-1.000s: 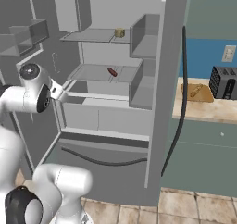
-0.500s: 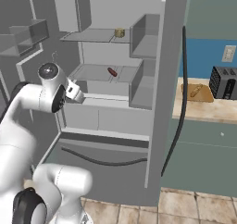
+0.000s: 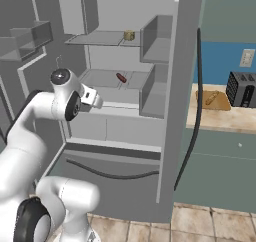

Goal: Retrieve the sausage and cheese from the fridge and place them on the cutting board on the counter.

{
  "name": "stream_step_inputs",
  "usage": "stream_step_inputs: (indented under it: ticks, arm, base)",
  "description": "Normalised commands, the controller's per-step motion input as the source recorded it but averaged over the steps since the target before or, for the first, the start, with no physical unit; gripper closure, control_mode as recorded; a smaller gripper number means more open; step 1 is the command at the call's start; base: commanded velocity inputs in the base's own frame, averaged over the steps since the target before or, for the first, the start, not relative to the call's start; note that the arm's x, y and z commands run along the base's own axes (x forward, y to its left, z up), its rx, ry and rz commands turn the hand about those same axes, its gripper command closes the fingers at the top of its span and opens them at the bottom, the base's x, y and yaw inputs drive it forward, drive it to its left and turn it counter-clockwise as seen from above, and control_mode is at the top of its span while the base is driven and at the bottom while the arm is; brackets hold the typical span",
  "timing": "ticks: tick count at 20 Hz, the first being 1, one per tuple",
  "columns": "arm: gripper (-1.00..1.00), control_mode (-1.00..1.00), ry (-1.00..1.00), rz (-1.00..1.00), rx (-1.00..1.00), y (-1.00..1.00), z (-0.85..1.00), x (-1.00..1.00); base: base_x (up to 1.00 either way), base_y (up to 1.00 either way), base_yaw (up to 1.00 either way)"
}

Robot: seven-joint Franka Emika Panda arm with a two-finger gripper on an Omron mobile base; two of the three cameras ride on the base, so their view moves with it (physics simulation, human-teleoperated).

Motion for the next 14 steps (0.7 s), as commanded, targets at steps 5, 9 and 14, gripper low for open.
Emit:
stream_step_inputs:
  ticks: [5, 9, 14]
  arm:
    - [-1.00, -1.00, 0.01, 0.00, -0.09, -0.13, -0.06, 0.01]
    - [-1.00, -1.00, 0.00, 0.00, 0.00, 0.00, 0.00, 0.00]
    - [-1.00, -1.00, 0.00, 0.00, 0.00, 0.00, 0.00, 0.00]
  base:
    - [0.00, 0.00, 0.00]
    - [0.00, 0.00, 0.00]
    - [0.00, 0.00, 0.00]
